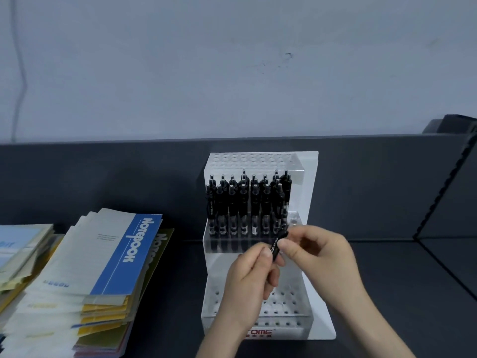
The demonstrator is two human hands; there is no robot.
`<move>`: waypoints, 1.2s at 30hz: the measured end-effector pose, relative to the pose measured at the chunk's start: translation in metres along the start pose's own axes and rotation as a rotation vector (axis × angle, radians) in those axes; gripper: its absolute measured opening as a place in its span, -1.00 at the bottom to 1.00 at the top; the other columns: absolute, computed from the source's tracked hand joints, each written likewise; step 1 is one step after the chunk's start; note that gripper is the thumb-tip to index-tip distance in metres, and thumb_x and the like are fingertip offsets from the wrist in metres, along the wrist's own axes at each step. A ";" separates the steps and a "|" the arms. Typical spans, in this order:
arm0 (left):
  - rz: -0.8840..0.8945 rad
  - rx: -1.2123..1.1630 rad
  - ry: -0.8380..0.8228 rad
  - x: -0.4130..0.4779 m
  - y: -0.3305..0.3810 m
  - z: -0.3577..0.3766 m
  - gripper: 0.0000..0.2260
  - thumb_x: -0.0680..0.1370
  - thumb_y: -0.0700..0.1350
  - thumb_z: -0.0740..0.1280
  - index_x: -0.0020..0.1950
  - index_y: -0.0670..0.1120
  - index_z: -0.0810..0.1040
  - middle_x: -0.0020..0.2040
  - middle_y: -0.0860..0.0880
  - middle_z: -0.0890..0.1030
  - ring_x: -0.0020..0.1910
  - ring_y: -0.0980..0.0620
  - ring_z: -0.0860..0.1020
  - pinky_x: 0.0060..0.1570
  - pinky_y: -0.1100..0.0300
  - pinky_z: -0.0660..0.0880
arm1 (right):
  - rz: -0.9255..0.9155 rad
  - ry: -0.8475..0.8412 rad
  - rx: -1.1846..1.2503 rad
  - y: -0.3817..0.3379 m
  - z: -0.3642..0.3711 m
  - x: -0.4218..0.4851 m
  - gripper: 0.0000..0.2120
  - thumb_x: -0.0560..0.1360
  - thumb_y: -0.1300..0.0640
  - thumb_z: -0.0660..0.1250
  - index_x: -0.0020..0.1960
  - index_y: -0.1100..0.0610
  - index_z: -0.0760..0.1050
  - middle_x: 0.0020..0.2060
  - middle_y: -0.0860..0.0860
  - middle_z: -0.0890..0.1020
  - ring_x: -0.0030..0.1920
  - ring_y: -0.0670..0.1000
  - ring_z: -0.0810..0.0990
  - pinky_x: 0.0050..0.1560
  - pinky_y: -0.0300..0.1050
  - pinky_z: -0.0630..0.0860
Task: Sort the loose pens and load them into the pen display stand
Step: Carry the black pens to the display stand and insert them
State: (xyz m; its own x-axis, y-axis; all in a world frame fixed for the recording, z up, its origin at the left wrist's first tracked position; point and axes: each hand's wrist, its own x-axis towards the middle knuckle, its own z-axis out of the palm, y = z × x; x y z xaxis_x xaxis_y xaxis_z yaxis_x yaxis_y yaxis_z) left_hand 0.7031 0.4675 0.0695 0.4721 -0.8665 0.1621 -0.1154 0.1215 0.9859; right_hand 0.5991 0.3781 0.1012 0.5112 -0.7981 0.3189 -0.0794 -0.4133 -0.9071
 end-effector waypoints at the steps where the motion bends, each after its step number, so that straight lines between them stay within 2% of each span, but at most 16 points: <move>1: 0.002 0.009 -0.018 0.001 0.000 0.002 -0.70 0.58 0.07 0.13 -0.22 0.00 0.55 -0.40 0.00 0.46 -0.48 0.11 0.34 -0.47 0.31 0.27 | 0.009 0.008 0.026 0.001 -0.001 0.000 -0.90 0.37 0.21 0.49 -0.28 0.05 0.62 -0.45 -0.10 0.61 -0.40 -0.24 0.51 -0.31 -0.43 0.40; 5: -0.004 0.144 -0.023 0.004 -0.002 0.002 -0.72 0.56 0.12 0.17 -0.20 0.02 0.55 -0.40 0.05 0.50 -0.45 0.11 0.41 -0.42 0.22 0.36 | 0.028 0.205 0.256 -0.002 -0.012 0.010 -0.93 0.36 0.23 0.49 -0.24 0.11 0.62 -0.38 0.01 0.64 -0.34 -0.09 0.55 -0.23 -0.21 0.50; 7: -0.001 0.332 -0.016 0.004 -0.005 -0.001 -0.77 0.58 0.13 0.22 -0.17 0.07 0.54 -0.36 0.08 0.56 -0.41 0.15 0.48 -0.31 0.14 0.47 | -0.043 0.352 0.289 -0.013 -0.024 0.023 -0.91 0.39 0.25 0.46 -0.22 0.09 0.61 -0.37 -0.02 0.67 -0.36 -0.10 0.60 -0.25 -0.25 0.53; 9: -0.007 0.562 0.007 0.002 -0.006 -0.003 -0.81 0.55 0.18 0.23 -0.13 0.13 0.53 -0.26 0.13 0.60 -0.31 0.20 0.56 -0.18 0.16 0.54 | -0.150 0.444 0.206 -0.024 -0.034 0.036 -0.86 0.41 0.24 0.46 -0.23 0.02 0.59 -0.38 -0.08 0.66 -0.37 -0.13 0.62 -0.26 -0.32 0.52; 12: -0.015 0.810 0.033 -0.001 -0.001 -0.002 -0.79 0.53 0.23 0.23 0.01 0.18 0.55 -0.15 0.20 0.59 -0.22 0.25 0.56 -0.21 0.35 0.47 | -0.237 0.456 -0.012 -0.032 -0.034 0.051 -0.83 0.40 0.17 0.48 -0.25 -0.07 0.57 -0.37 -0.12 0.65 -0.31 -0.13 0.63 -0.20 -0.32 0.54; 16: -0.010 0.847 0.049 -0.003 0.002 -0.003 -0.75 0.53 0.23 0.25 0.13 0.17 0.54 -0.11 0.23 0.58 -0.18 0.27 0.57 -0.18 0.40 0.45 | -0.248 0.388 -0.167 -0.024 -0.019 0.060 -0.90 0.39 0.13 0.49 -0.22 -0.03 0.58 -0.35 -0.19 0.62 -0.29 -0.18 0.60 -0.20 -0.41 0.49; 20: -0.012 0.856 0.059 -0.003 0.002 -0.009 -0.73 0.53 0.23 0.25 0.15 0.17 0.54 -0.15 0.26 0.56 -0.19 0.31 0.54 -0.19 0.44 0.44 | -0.235 0.315 -0.327 -0.005 -0.003 0.059 -0.94 0.39 0.10 0.48 -0.21 0.04 0.60 -0.39 -0.17 0.60 -0.33 -0.19 0.57 -0.20 -0.32 0.50; 24: -0.016 0.841 0.062 -0.002 0.000 -0.013 -0.74 0.53 0.22 0.26 0.15 0.18 0.54 -0.19 0.28 0.55 -0.21 0.34 0.53 -0.26 0.47 0.39 | -0.251 0.340 -0.321 0.002 0.003 0.056 -0.94 0.41 0.14 0.47 -0.19 0.09 0.60 -0.39 -0.17 0.59 -0.28 -0.16 0.57 -0.22 -0.37 0.48; 28: -0.023 0.804 0.056 -0.001 -0.003 -0.013 -0.76 0.53 0.20 0.28 0.14 0.17 0.55 -0.15 0.26 0.58 -0.19 0.33 0.53 -0.24 0.46 0.41 | -0.278 0.340 -0.371 0.002 0.006 0.053 -0.94 0.42 0.16 0.45 -0.18 0.08 0.57 -0.38 -0.17 0.58 -0.33 -0.19 0.57 -0.22 -0.33 0.50; 33: -0.015 0.781 0.020 0.000 -0.005 -0.010 -0.79 0.53 0.17 0.31 0.12 0.17 0.56 -0.12 0.24 0.60 -0.14 0.32 0.53 -0.11 0.39 0.48 | -0.176 0.294 -0.405 0.007 0.003 0.043 -0.90 0.41 0.21 0.46 -0.11 0.05 0.61 -0.31 -0.18 0.63 -0.27 -0.19 0.60 -0.13 -0.24 0.55; 36: 0.009 0.763 -0.015 0.001 -0.007 -0.009 -0.82 0.52 0.15 0.31 0.09 0.17 0.57 -0.12 0.25 0.59 -0.12 0.32 0.54 -0.06 0.32 0.51 | -0.086 0.357 -0.405 0.018 -0.008 0.013 -0.81 0.43 0.21 0.44 0.00 0.02 0.62 -0.21 -0.19 0.66 -0.20 -0.22 0.62 -0.07 -0.25 0.56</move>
State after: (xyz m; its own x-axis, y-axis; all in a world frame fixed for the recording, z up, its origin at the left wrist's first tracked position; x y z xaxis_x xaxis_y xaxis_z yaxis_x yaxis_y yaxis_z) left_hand 0.7122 0.4707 0.0633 0.4569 -0.8743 0.1640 -0.6940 -0.2350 0.6805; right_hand 0.5973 0.3567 0.0914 0.2138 -0.8242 0.5244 -0.4093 -0.5630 -0.7180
